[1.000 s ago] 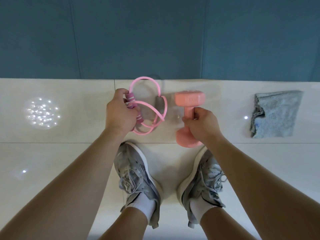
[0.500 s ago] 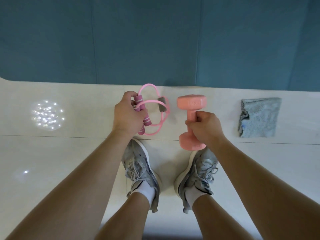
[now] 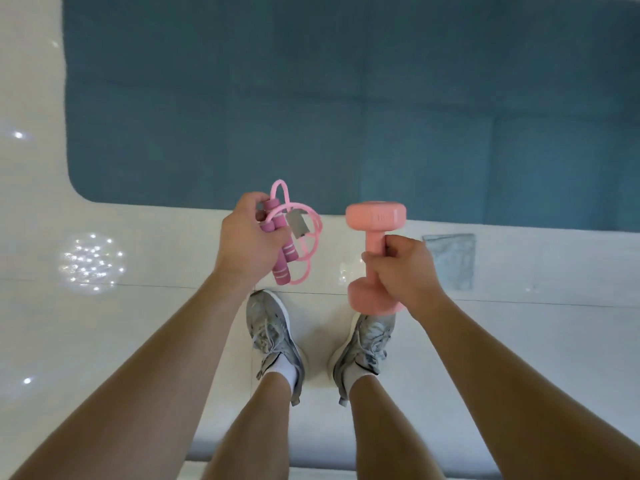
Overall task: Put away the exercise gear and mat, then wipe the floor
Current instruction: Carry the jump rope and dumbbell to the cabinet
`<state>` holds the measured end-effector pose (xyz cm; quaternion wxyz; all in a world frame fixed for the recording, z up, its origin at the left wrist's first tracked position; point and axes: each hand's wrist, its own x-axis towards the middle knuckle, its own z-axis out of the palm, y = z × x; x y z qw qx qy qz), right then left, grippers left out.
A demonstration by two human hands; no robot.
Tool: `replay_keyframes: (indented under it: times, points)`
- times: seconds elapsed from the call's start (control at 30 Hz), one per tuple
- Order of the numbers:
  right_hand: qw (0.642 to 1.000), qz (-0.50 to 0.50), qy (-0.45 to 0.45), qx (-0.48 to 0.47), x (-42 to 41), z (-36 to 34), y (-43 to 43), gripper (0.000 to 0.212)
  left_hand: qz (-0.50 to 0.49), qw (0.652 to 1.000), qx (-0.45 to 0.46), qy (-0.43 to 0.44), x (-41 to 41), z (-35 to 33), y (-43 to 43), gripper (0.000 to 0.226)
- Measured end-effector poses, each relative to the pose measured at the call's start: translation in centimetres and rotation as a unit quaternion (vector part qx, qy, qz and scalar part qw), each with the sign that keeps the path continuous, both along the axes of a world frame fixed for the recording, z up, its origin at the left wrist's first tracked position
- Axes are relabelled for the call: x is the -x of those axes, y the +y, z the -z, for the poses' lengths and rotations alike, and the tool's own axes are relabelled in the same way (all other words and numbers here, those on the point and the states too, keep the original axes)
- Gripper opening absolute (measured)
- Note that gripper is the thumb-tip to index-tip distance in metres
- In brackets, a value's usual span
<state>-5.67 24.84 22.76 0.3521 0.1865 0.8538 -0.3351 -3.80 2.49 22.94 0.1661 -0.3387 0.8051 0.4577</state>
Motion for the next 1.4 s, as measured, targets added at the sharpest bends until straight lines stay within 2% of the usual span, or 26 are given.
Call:
replay_keyframes:
  times: [0.47,0.67,1.07,1.27,1.4]
  points:
    - [0.998,0.015,0.057,0.024,4.1,-20.6,1.9,0.014,0.021,0.996,-0.045,0.072,3.7,-21.3,1.5,0.040]
    - [0.992,0.073,0.088,0.056,4.3,-29.5,3.3,0.012,0.012,0.992,-0.073,0.098,4.1,-31.2,2.9,0.035]
    - [0.971,0.092,0.186,0.119,4.9,-46.7,4.5,0.030,0.020,0.982,-0.075,0.171,4.5,-49.0,4.8,0.038]
    - [0.957,0.106,0.227,0.146,5.1,-53.6,5.5,0.013,0.033,0.978,-0.032,0.205,4.3,-55.6,5.3,0.039]
    - [0.952,0.108,0.245,0.147,4.9,-57.1,6.4,0.011,0.041,0.976,-0.005,0.214,4.1,-58.5,5.7,0.038]
